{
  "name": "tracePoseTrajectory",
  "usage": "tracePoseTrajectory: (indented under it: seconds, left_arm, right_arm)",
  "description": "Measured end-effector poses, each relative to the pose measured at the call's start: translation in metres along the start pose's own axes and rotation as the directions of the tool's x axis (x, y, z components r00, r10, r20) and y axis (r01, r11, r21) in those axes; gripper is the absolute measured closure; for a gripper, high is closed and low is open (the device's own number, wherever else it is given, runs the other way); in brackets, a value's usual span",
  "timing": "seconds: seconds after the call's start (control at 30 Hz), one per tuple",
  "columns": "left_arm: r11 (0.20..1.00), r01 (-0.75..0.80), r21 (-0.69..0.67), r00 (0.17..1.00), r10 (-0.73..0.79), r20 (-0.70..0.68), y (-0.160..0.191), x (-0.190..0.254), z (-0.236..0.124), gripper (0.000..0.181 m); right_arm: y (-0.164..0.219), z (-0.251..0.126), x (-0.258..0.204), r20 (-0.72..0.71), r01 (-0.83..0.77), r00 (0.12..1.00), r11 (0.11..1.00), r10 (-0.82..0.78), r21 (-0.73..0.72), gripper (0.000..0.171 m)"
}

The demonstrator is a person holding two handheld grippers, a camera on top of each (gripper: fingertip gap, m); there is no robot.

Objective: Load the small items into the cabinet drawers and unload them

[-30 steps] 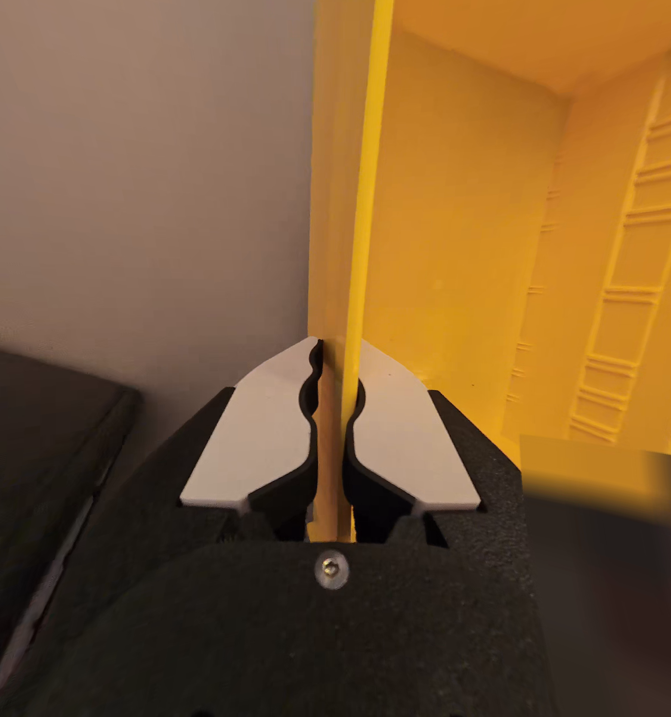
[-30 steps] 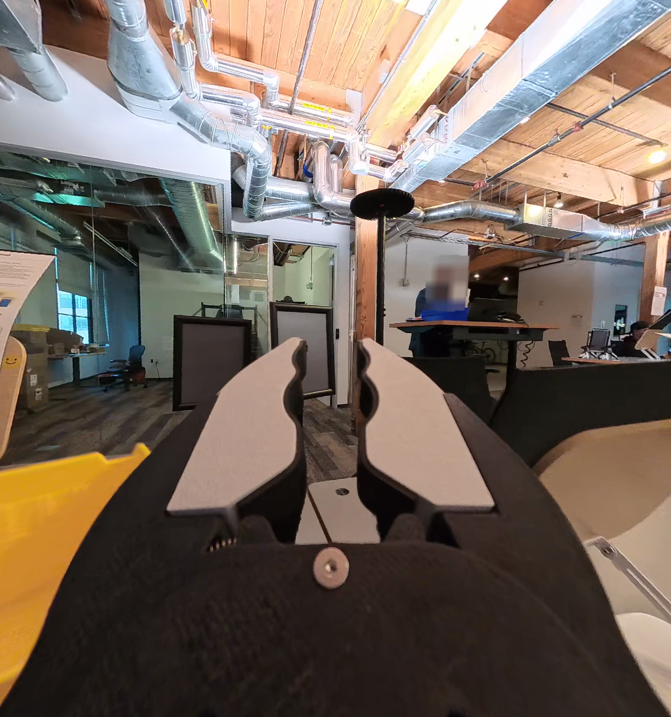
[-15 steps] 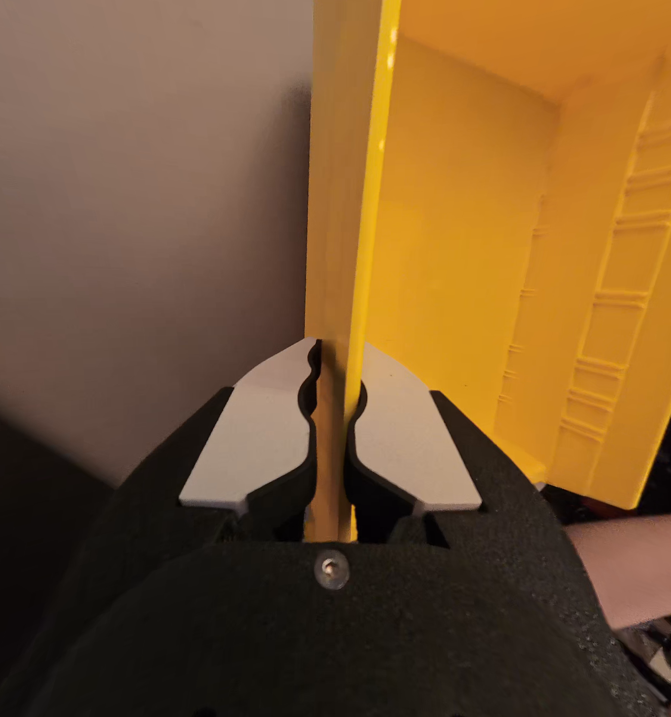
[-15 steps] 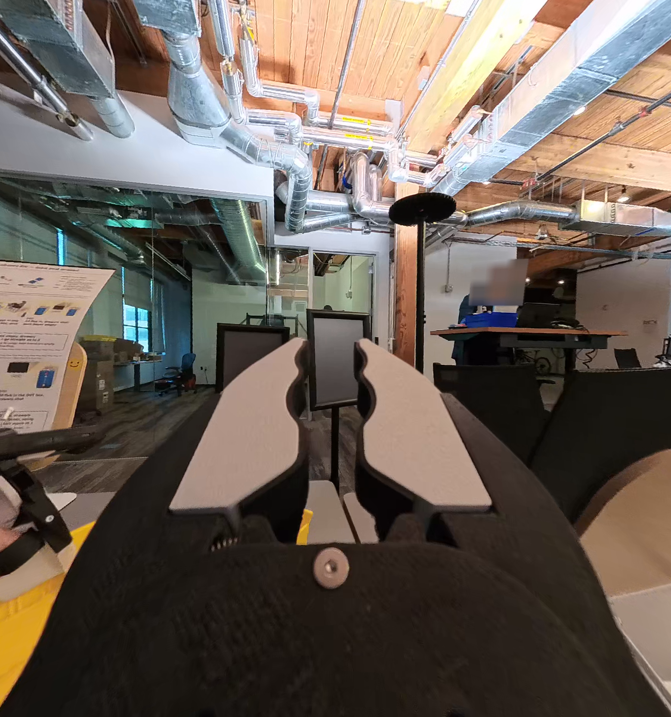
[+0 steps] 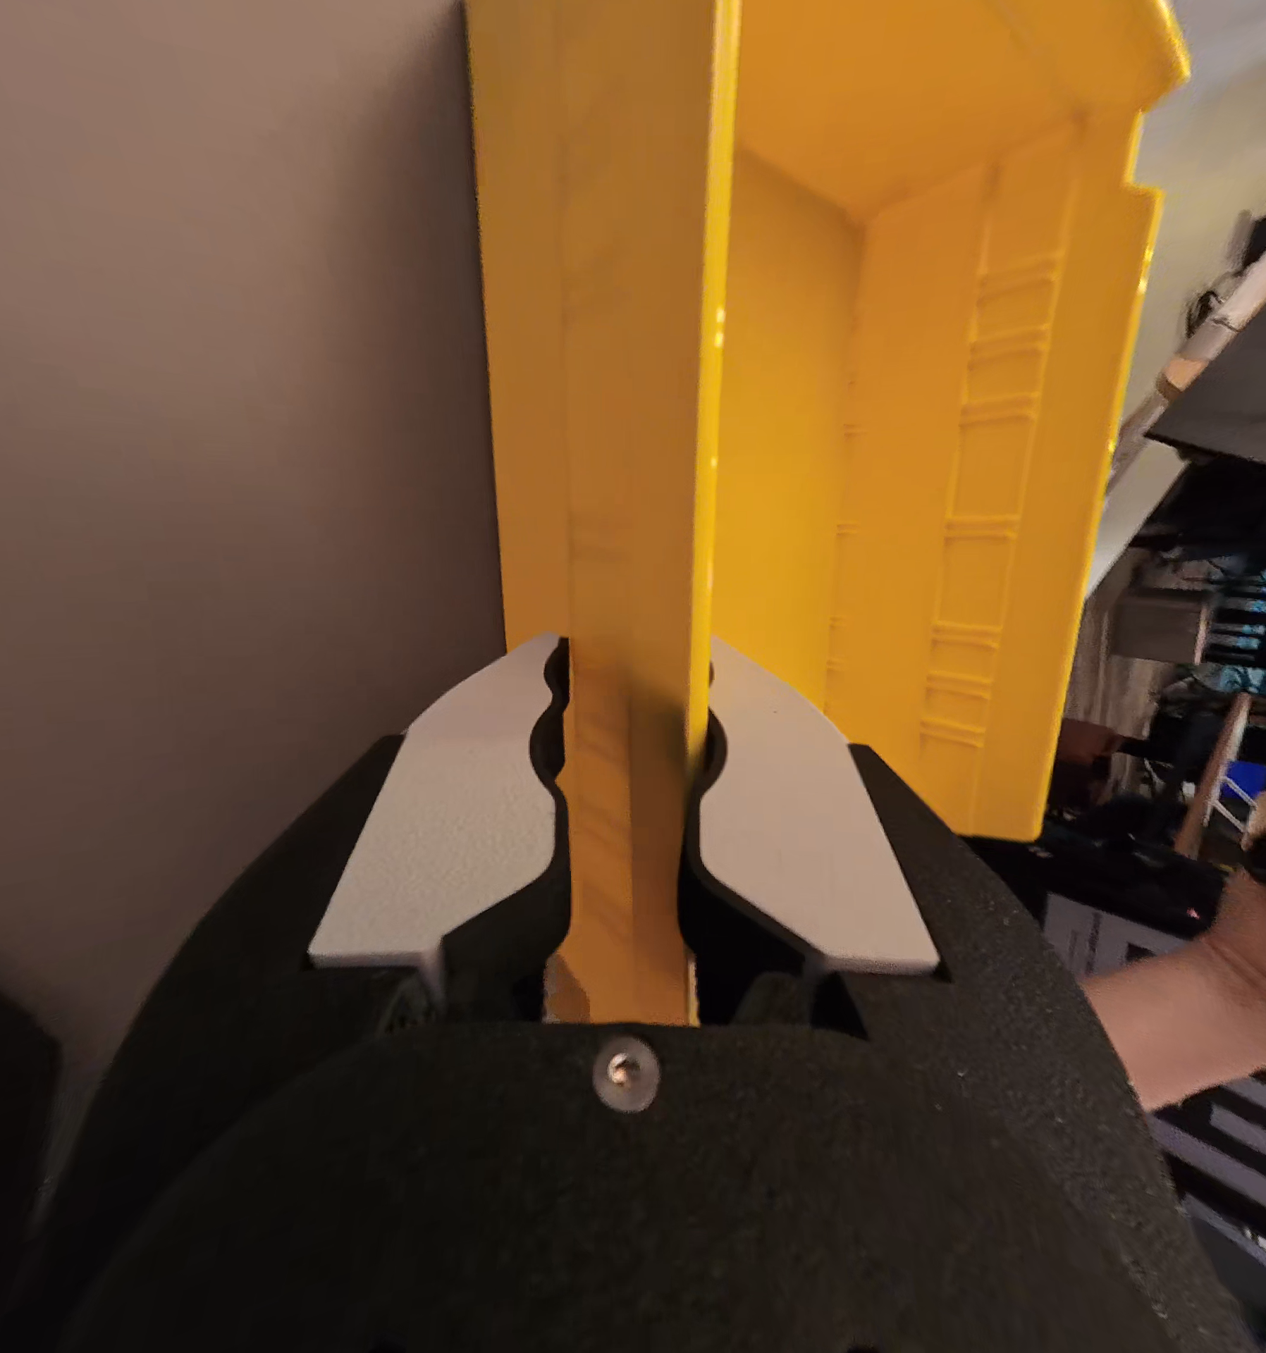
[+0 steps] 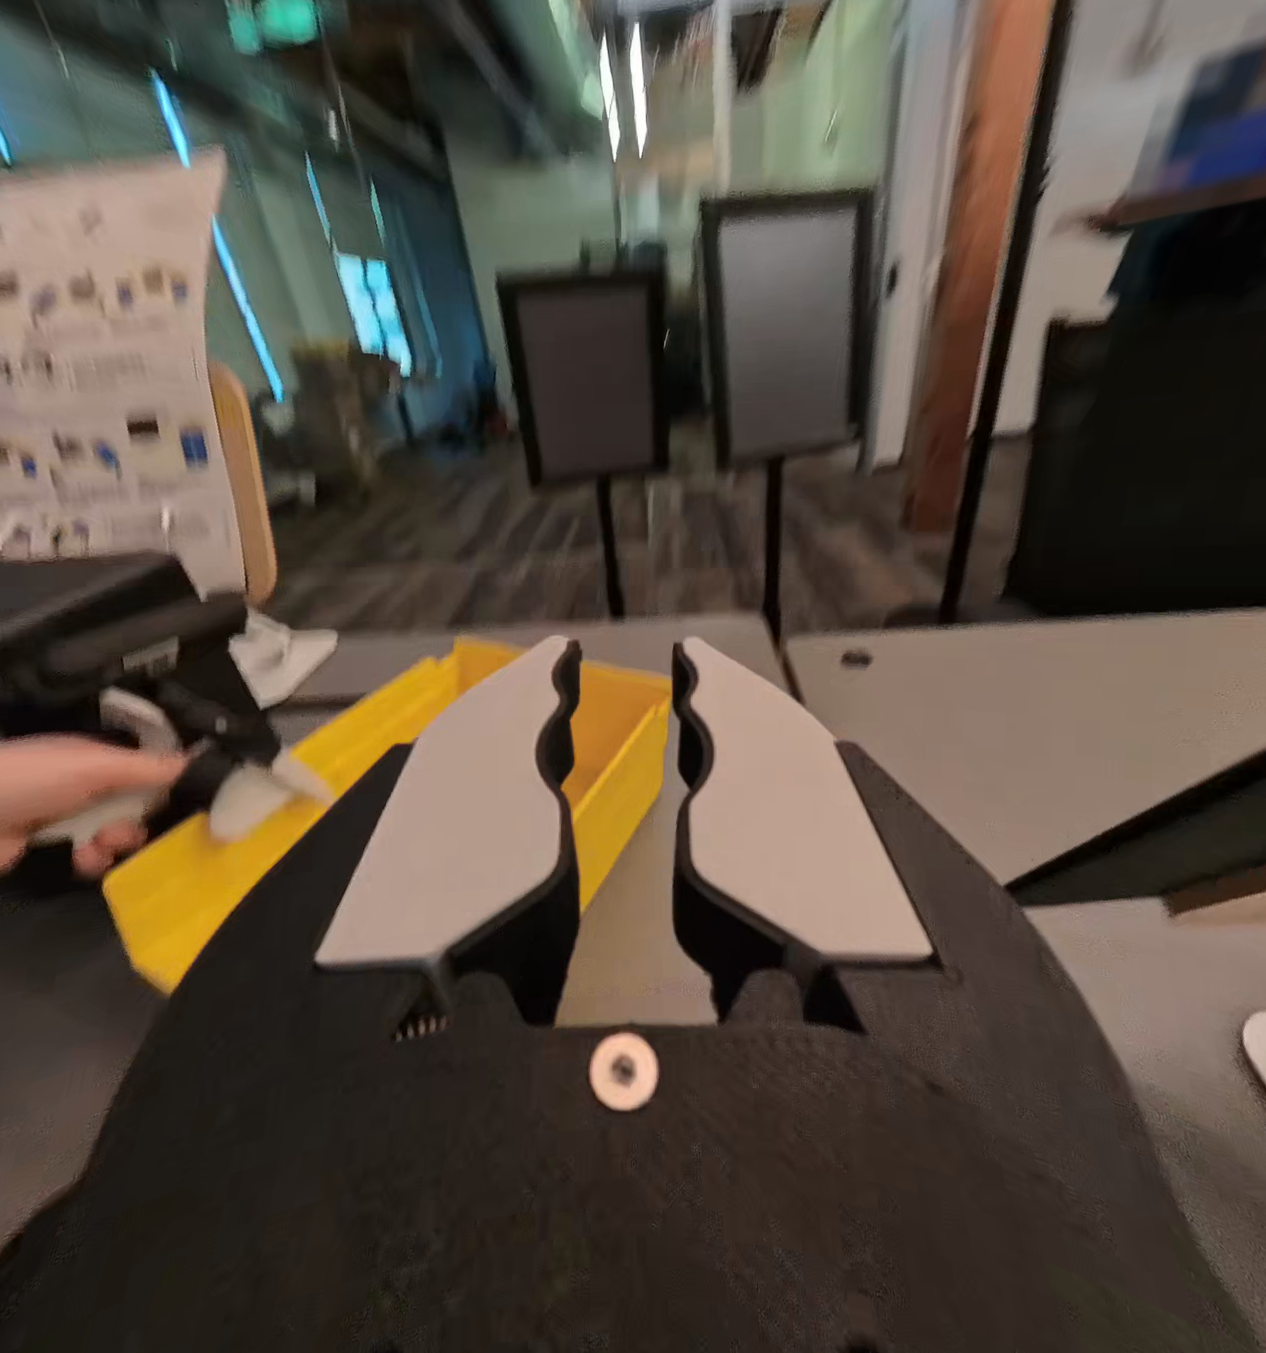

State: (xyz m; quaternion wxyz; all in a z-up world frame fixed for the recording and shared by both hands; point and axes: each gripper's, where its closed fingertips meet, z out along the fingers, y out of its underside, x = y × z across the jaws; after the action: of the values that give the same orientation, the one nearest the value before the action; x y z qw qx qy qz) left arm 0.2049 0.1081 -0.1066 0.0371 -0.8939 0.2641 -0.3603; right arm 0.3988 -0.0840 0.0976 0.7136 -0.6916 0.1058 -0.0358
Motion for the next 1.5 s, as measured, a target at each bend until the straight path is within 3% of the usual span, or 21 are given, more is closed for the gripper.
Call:
tracePoseTrajectory:
  seconds: [0.1,0.17,0.3,0.4,0.53,0.7,0.87,1.0,1.13,1.27,1.33,1.43,1.5]
  left_arm:
    - [0.997,-0.069,-0.045,0.997,0.069,-0.02,0.018,0.006,-0.003,0.148]
    - [0.992,-0.108,-0.064,0.994,0.108,-0.003,0.028,0.006,-0.007,0.148]
    - [0.979,-0.195,-0.05,0.979,0.198,0.044,0.027,0.006,-0.019,0.151]
    - [0.962,-0.272,-0.007,0.958,0.272,0.086,0.016,0.012,-0.037,0.16]
    - [0.934,-0.356,-0.003,0.933,0.356,0.053,0.022,0.03,-0.06,0.157]
    - [0.899,-0.438,-0.009,0.867,0.419,-0.271,0.106,0.077,-0.096,0.17]
    - [0.841,-0.535,0.08,0.787,0.531,-0.315,0.177,0.06,-0.157,0.177]
    - [0.839,-0.527,0.137,0.8,0.544,-0.252,0.214,0.006,-0.204,0.181]
    - [0.86,-0.461,0.219,0.881,0.473,-0.006,0.217,-0.083,-0.253,0.181]
    - [0.85,-0.372,0.373,0.925,0.306,0.225,0.207,-0.164,-0.328,0.178]
    - [0.842,-0.343,0.415,0.906,0.179,0.384,0.207,-0.211,-0.372,0.166]
    - [0.858,-0.288,0.425,0.799,-0.029,0.601,0.22,-0.279,-0.435,0.137]
    - [0.865,-0.263,0.427,0.727,-0.113,0.677,0.228,-0.308,-0.464,0.134]
  right_arm:
    - [0.031,0.014,-0.006,0.023,0.039,0.999,0.987,-0.036,-0.157,0.139]
    - [0.052,0.022,-0.015,0.07,-0.017,0.997,0.961,0.038,-0.274,0.128]
    - [0.117,0.035,-0.022,0.06,-0.074,0.99,0.82,0.131,-0.568,0.126]
    - [0.151,0.046,-0.035,0.104,-0.053,0.98,0.729,0.168,-0.682,0.127]
    - [0.181,0.056,-0.064,0.198,0.012,0.951,0.612,0.238,-0.791,0.132]
    - [0.194,0.064,-0.061,0.111,-0.018,0.97,0.519,0.216,-0.855,0.14]
    - [0.196,0.07,-0.054,0.045,-0.059,0.98,0.505,0.192,-0.861,0.15]
    - [0.197,0.085,-0.05,-0.064,-0.179,0.97,0.51,0.236,-0.841,0.163]
    - [0.198,0.098,-0.055,-0.072,-0.208,0.961,0.522,0.268,-0.828,0.163]
    - [0.198,0.098,-0.055,-0.052,-0.151,0.978,0.52,0.2,-0.841,0.164]
    - [0.199,0.097,-0.055,-0.032,-0.129,0.981,0.522,0.191,-0.843,0.164]
    - [0.193,0.096,-0.056,0.011,-0.115,0.976,0.555,0.219,-0.824,0.16]
    - [0.179,0.101,-0.052,0.012,-0.152,0.968,0.621,0.251,-0.769,0.152]
